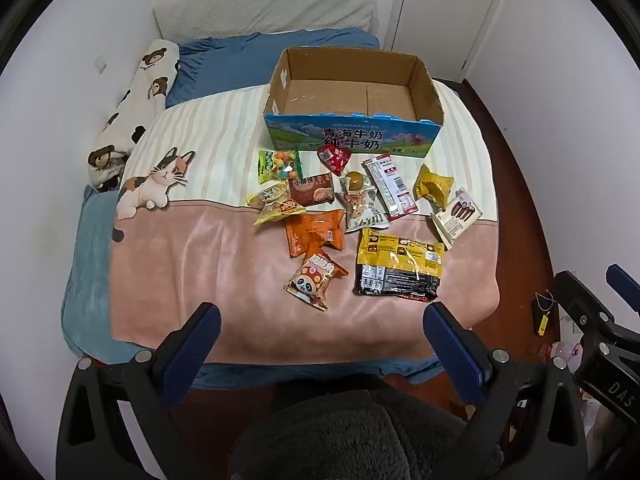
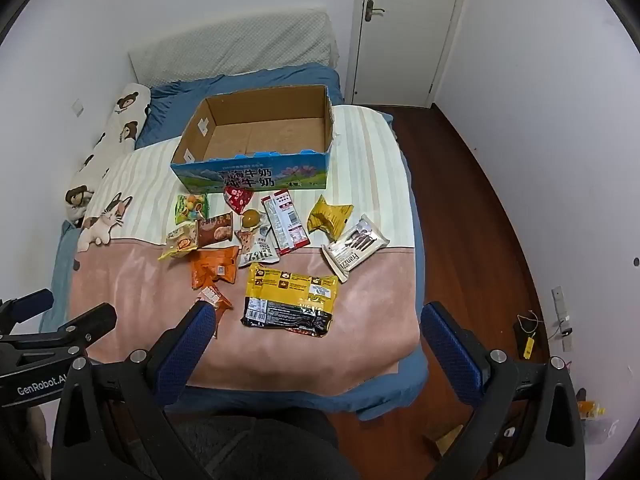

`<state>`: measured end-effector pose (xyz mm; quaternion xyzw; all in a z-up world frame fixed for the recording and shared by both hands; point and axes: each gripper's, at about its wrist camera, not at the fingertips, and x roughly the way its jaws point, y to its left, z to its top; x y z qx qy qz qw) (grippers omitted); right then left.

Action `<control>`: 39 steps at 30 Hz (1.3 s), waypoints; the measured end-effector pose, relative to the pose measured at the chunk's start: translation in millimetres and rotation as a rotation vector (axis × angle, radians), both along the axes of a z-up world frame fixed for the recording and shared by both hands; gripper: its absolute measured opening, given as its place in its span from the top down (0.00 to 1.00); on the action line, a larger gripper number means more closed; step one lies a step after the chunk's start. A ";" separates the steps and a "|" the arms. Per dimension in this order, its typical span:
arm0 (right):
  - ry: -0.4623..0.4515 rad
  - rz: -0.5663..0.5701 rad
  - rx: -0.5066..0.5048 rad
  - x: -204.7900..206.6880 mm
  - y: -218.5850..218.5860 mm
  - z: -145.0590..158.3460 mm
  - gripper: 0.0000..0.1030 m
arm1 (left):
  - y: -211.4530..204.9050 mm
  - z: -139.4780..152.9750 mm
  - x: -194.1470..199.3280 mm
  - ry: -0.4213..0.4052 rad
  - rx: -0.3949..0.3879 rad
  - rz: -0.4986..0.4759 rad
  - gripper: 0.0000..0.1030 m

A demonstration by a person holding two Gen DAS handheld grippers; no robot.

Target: Organize snacks

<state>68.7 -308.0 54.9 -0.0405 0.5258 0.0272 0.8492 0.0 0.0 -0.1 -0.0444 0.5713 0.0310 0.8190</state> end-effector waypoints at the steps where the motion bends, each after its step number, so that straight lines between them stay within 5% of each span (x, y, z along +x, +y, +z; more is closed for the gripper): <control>1: 0.003 0.000 0.001 -0.1 -0.3 0.2 0.00 | 0.1 0.3 -0.3 -0.011 -0.007 -0.001 0.00; 39: -0.003 0.010 0.004 -1.7 6.8 17.6 0.00 | -3.8 12.5 5.3 -0.017 -0.045 -0.012 0.00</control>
